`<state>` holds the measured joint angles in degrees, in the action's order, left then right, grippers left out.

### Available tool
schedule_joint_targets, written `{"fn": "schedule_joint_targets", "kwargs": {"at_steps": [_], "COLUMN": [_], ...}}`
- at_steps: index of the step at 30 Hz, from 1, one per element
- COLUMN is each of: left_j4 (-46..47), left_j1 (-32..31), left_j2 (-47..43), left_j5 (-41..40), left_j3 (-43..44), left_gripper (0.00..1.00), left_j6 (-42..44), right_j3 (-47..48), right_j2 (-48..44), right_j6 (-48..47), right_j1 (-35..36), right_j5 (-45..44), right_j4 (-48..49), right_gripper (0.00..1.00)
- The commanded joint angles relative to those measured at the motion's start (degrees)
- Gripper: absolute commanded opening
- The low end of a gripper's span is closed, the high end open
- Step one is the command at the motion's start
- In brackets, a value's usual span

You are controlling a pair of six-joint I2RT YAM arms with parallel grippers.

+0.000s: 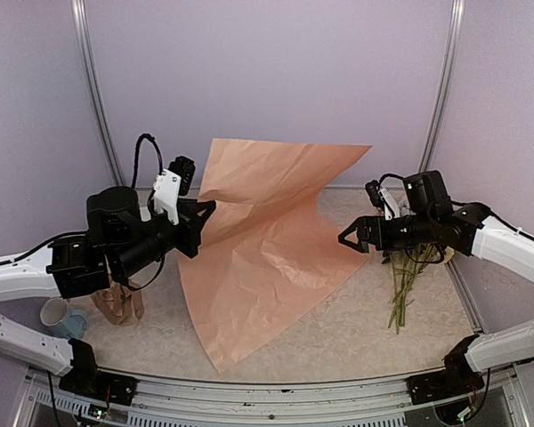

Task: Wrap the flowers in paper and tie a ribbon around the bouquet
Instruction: Unfold the folded wrapping paper at the center of the board.

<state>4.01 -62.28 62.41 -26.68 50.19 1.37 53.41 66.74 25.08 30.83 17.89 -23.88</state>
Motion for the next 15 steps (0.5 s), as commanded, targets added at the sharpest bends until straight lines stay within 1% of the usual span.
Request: {"fn": "schedule_joint_targets", "kwargs": {"at_steps": [1, 3, 5, 7, 10, 15], "left_j4": [5.71, 5.16, 5.37, 6.02, 8.0, 7.24], "left_j1": [7.07, 13.39, 19.0, 22.6, 23.95, 23.88], "left_j2": [-4.7, -4.88, -4.27, -3.56, -3.31, -3.73], "left_j5": [1.64, 4.74, 9.72, 12.46, 12.71, 11.25], "left_j3": [-2.28, -5.86, -9.92, -14.04, -19.56, -23.58], "left_gripper": [0.0, 0.0, 0.0, 0.0, 0.0, 0.0], "left_j6": [-17.36, -30.24, -41.02, -48.91, -55.39, -60.62], "right_j3": [2.93, 2.75, 2.54, 2.83, 3.53, 2.48], "right_j2": [2.5, 4.93, 8.41, 12.38, 17.11, 21.1], "right_j6": [-4.6, -5.0, -5.39, -5.61, -5.68, -5.91], "right_j1": [-3.29, -3.41, -3.41, -3.41, -3.36, -3.23], "right_j5": [-6.45, -10.02, -11.62, -11.4, -11.6, -12.52], "right_j4": [-3.53, -4.4, -4.85, -5.56, -6.42, -5.18], "right_gripper": [1.0, 1.0, 1.0, 0.98, 0.96, 0.94]}}
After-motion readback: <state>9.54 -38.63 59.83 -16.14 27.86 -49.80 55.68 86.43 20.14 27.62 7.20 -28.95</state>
